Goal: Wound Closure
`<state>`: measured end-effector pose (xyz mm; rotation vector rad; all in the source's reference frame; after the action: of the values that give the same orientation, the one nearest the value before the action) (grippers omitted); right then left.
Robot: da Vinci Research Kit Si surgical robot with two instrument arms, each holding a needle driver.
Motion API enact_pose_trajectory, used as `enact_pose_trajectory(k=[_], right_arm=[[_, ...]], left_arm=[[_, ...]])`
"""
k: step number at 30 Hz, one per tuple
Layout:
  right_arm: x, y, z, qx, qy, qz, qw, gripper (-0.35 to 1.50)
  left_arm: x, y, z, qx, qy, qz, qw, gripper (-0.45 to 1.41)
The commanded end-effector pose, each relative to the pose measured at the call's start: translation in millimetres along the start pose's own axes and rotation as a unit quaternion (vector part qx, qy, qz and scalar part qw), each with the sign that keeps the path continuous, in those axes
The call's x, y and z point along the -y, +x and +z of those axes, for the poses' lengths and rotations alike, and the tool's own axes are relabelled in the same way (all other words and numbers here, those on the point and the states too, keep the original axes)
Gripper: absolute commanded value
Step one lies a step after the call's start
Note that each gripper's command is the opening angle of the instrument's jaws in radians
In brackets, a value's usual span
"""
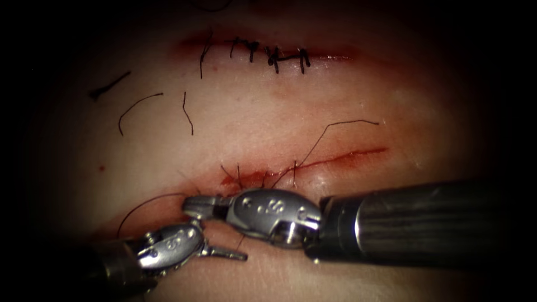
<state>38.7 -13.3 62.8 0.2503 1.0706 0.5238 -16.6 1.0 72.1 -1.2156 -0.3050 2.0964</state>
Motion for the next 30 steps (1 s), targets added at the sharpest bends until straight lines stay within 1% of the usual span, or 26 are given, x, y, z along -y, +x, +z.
enact_pose_trajectory(k=[1, 7, 11, 12, 14, 16, 21, 22, 23, 27, 30], right_arm=[[0.4, -0.5, 1.0, -0.001, 0.001, 0.0, 1.0, -0.35], [0.0, -1.1, 2.1, 0.002, -0.002, -0.004, 1.0, -0.35], [-1.4, -1.5, 2.4, 0.01, -0.003, -0.016, 1.0, -0.35], [-1.4, -1.5, 2.4, 0.01, -0.003, -0.016, 1.0, -0.35], [-2.2, -1.9, 2.6, 0.02, -0.005, -0.022, 1.0, -0.35], [-2.4, -2.0, 2.7, 0.019, -0.005, -0.022, 1.0, -0.35], [-3.2, -2.9, 3.0, 0.025, -0.006, -0.027, 0.999, -0.35], [-3.3, -3.1, 3.1, 0.027, -0.005, -0.028, 0.999, -0.35], [-3.3, -3.1, 3.1, 0.027, -0.005, -0.028, 0.999, -0.35], [-2.8, -3.6, 3.2, 0.029, -0.004, -0.031, 0.999, -0.35], [-2.8, -3.6, 3.0, 0.029, -0.003, -0.032, 0.999, -0.35]], left_arm=[[-0.3, -0.5, 0.8, 0.0, -0.002, 0.0, 1.0, 1.13], [-1.0, 0.3, 0.4, 0.001, -0.001, 0.002, 1.0, 1.13], [-1.7, 0.3, -0.5, 0.001, -0.001, 0.004, 1.0, 1.13], [-1.7, 0.3, -0.5, 0.001, -0.001, 0.004, 1.0, 1.13], [-1.8, 0.2, -1.2, 0.002, -0.002, 0.005, 1.0, 1.13], [-1.9, 0.2, -1.5, 0.002, -0.003, 0.005, 1.0, 1.13], [-2.4, 0.3, -3.3, 0.003, -0.008, 0.004, 1.0, 1.13], [-2.4, 0.6, -4.1, 0.004, -0.009, 0.003, 1.0, 1.13], [-2.4, 0.6, -4.1, 0.004, -0.009, 0.003, 1.0, 1.13], [-2.4, 1.2, -6.1, 0.007, 0.0, 0.008, 1.0, 1.13], [-2.5, 1.4, -6.9, 0.008, 0.0, 0.009, 1.0, 1.13]])
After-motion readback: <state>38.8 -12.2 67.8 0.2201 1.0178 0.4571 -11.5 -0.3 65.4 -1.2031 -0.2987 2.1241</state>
